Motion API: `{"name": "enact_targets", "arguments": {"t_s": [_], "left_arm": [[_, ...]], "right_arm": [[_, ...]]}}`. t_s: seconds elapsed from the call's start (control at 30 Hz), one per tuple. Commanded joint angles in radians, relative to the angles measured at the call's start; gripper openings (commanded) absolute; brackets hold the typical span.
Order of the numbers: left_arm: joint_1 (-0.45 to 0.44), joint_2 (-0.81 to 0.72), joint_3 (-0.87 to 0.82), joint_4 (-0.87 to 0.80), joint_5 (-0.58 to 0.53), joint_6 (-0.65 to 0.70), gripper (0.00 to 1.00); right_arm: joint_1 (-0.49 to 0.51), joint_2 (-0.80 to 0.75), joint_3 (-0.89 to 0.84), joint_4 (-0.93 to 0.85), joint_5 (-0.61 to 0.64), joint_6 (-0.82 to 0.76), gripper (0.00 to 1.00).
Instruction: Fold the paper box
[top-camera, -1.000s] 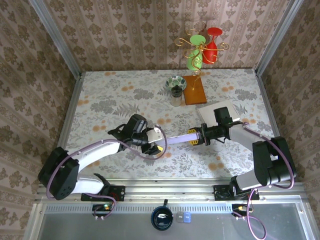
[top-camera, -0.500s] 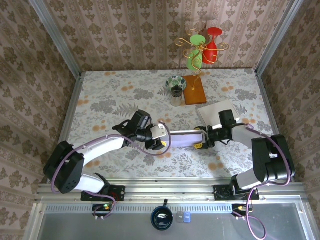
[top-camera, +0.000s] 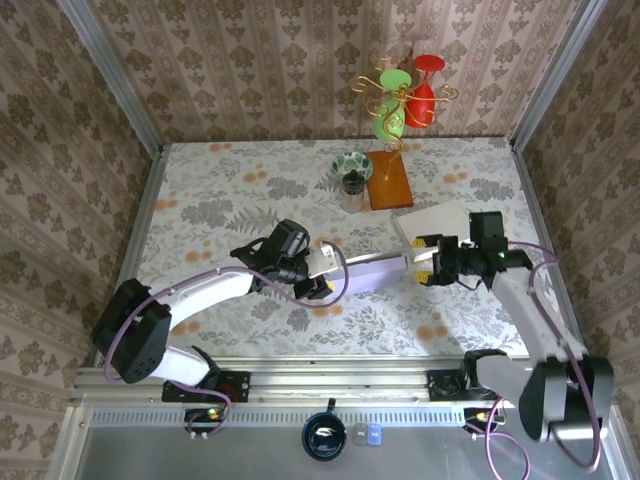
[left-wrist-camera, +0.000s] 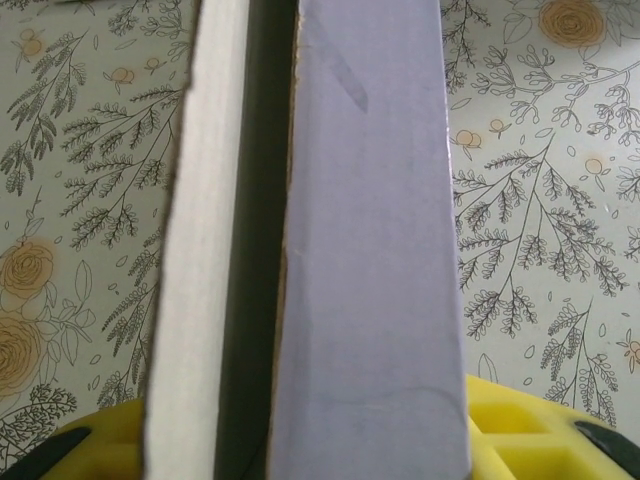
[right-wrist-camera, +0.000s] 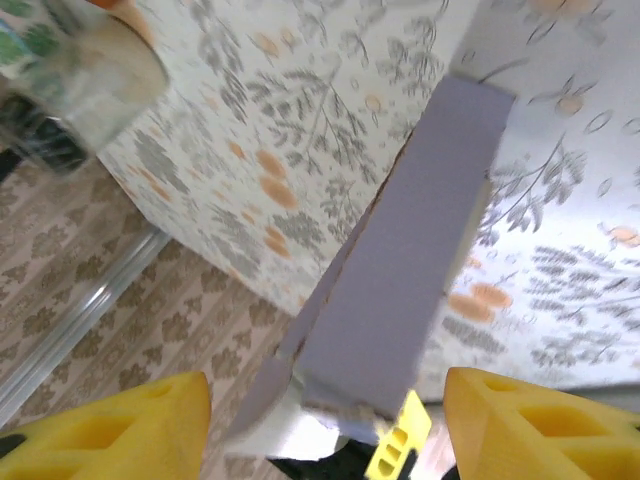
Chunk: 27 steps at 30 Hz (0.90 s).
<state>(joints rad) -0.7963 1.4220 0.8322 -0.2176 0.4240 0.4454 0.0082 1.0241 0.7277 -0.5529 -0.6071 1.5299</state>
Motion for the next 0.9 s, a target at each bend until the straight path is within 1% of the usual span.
{"name": "enact_targets", "arguments": {"t_s": [0.0, 0.07, 0.1, 0.2, 0.3, 0.37, 0.47, 0.7, 0.77, 0.87], "left_arm": [[-0.021, -0.015, -0.002, -0.032, -0.036, -0.052, 0.43], [-0.026, -0.020, -0.005, -0.032, -0.044, -0.063, 0.43], [-0.030, -0.021, -0.004, -0.033, -0.047, -0.066, 0.43], [-0.039, -0.024, -0.004, -0.038, -0.054, -0.068, 0.43], [-0.044, -0.029, -0.004, -0.045, -0.059, -0.067, 0.42], [-0.043, -0.031, -0.002, -0.051, -0.060, -0.064, 0.42], [-0.045, -0.029, 0.002, -0.058, -0.062, -0.061, 0.42], [-0.048, -0.029, 0.004, -0.062, -0.062, -0.054, 0.42], [-0.050, -0.030, 0.007, -0.066, -0.062, -0.046, 0.42], [-0.058, -0.032, 0.007, -0.068, -0.064, -0.033, 0.42]], "right_arm": [[0.075, -0.182, 0.009, -0.144, 0.301, -0.040, 0.57], [0.188, -0.288, -0.037, -0.105, 0.447, -0.012, 0.46], [0.244, -0.324, -0.069, -0.069, 0.490, 0.018, 0.43], [0.398, -0.335, -0.145, 0.060, 0.550, 0.088, 0.41], [0.511, -0.276, -0.142, 0.160, 0.619, 0.091, 0.41], [0.536, -0.225, -0.122, 0.196, 0.625, 0.076, 0.42], [0.541, -0.162, -0.093, 0.225, 0.613, 0.055, 0.42], [0.544, -0.072, -0.100, 0.319, 0.610, 0.059, 0.42], [0.544, -0.056, -0.088, 0.309, 0.613, 0.057, 0.40], [0.544, -0.035, -0.083, 0.262, 0.604, 0.066, 0.35]]}}
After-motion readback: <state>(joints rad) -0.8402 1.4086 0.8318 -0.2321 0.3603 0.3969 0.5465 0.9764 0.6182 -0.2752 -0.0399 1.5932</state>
